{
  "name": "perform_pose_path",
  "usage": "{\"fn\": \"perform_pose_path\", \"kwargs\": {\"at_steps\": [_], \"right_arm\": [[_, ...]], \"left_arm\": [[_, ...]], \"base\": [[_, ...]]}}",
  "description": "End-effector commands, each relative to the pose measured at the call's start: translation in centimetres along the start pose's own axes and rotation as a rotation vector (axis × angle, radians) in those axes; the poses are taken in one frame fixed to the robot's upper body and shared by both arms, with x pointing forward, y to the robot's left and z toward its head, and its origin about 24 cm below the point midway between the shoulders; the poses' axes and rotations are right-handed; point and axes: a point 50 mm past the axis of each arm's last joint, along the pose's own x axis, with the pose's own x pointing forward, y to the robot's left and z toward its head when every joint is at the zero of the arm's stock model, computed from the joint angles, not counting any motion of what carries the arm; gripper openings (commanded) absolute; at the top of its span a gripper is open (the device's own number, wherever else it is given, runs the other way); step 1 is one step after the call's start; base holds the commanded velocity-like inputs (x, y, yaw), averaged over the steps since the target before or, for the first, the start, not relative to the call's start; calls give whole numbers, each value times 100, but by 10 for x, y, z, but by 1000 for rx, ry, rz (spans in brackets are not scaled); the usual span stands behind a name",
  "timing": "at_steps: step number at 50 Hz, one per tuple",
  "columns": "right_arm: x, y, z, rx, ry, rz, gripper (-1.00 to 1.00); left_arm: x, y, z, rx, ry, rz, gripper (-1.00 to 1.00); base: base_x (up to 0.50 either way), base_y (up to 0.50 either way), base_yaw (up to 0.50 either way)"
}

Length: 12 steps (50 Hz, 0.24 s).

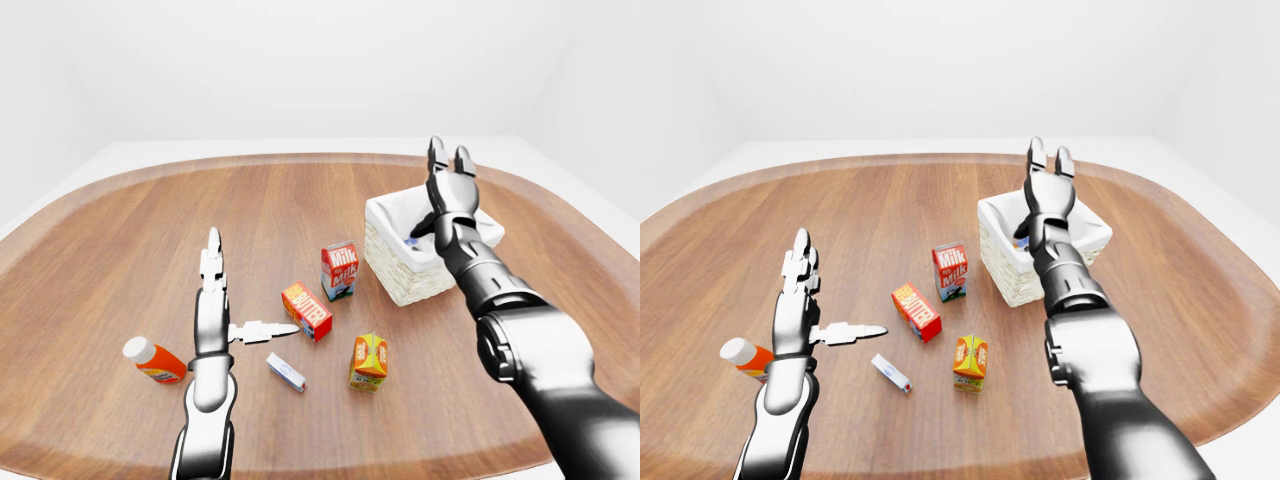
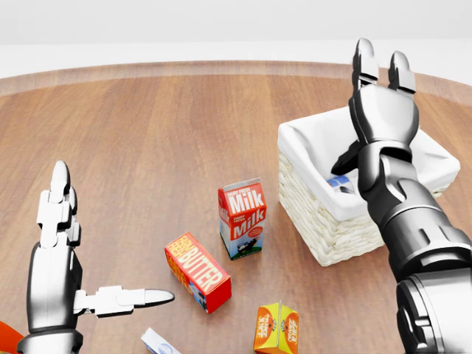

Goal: Pick up the alphabet soup and the tomato sauce, and put them in the basket.

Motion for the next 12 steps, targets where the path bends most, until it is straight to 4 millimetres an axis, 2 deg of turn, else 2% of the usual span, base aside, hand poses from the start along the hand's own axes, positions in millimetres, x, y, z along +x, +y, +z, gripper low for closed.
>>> {"fn": "perform_pose_path", "kwargs": {"at_steps": [1,12], "right_arm": [[15,-25,12,15,-26,-72,100],[26,-49,22,27,-51,-140,100]], "left_arm": [[0,1,1,-2,-2,6,100],[0,1,1,-1,-2,6,100]], "base": [[0,0,0],[0,0,0]]}}
